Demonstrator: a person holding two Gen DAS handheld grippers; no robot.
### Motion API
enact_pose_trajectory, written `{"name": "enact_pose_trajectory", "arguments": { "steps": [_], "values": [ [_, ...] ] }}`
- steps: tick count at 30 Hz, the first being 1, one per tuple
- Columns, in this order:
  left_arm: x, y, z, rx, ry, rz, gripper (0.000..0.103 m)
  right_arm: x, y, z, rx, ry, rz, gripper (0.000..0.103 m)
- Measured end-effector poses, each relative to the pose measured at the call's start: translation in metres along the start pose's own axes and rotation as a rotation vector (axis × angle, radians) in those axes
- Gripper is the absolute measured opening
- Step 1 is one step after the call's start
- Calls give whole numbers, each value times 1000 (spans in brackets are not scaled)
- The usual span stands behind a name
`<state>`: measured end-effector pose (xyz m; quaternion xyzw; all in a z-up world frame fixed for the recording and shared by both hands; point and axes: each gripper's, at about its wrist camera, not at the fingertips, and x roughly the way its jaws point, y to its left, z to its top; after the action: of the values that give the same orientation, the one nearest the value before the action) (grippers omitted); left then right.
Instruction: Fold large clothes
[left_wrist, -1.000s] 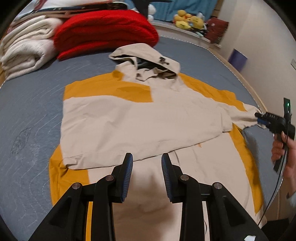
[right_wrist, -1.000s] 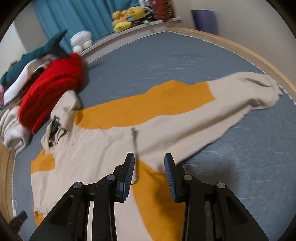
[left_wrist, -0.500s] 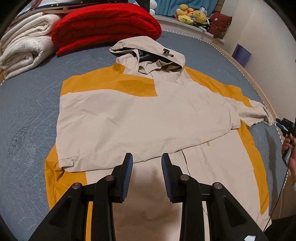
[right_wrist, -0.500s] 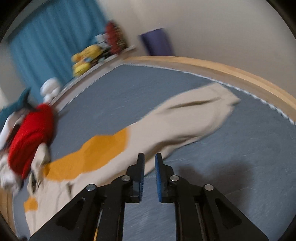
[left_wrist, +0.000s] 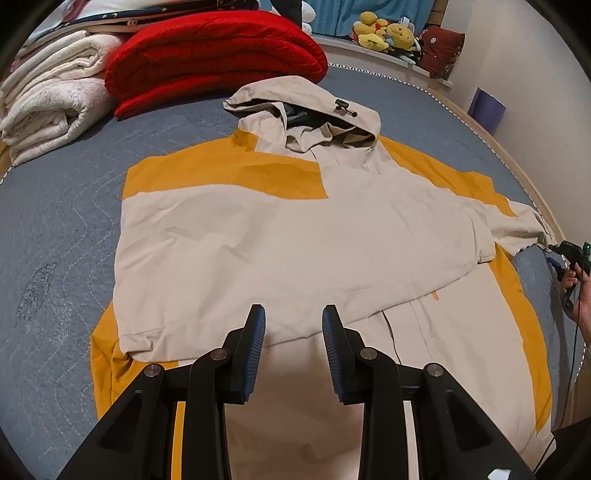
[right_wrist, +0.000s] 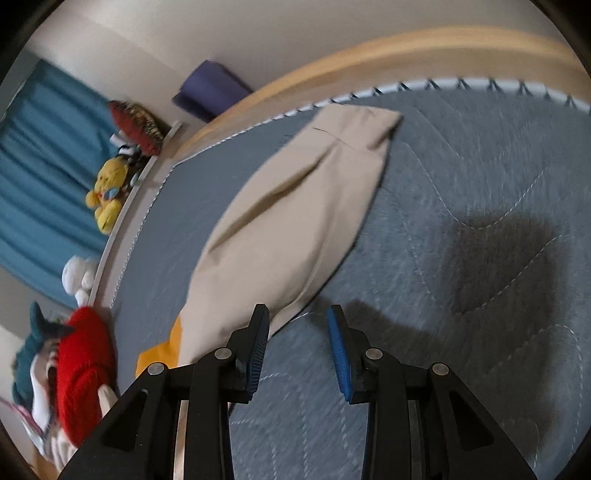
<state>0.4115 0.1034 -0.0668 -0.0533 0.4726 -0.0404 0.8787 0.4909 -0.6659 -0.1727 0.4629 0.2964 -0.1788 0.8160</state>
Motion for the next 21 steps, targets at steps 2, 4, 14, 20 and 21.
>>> {"name": "enact_pose_trajectory", "arguments": {
  "steps": [2, 4, 14, 20, 21],
  "values": [
    [-1, -1, 2, 2, -13, -2, 29, 8, -11, 3, 40, 9, 8, 34],
    [-1, -2, 4, 8, -25, 1, 29, 15, -20, 8, 82, 1, 40, 34],
    [-2, 0, 8, 3, -40, -7, 29, 37, -26, 27, 211, -81, 96, 32],
    [-27, 10, 18, -23, -100, -19, 29, 20, 8, 35, 119, -137, 15, 4],
    [-32, 14, 20, -38, -113, -19, 29, 11, 21, 37, 92, -152, 0, 4]
  ]
}}
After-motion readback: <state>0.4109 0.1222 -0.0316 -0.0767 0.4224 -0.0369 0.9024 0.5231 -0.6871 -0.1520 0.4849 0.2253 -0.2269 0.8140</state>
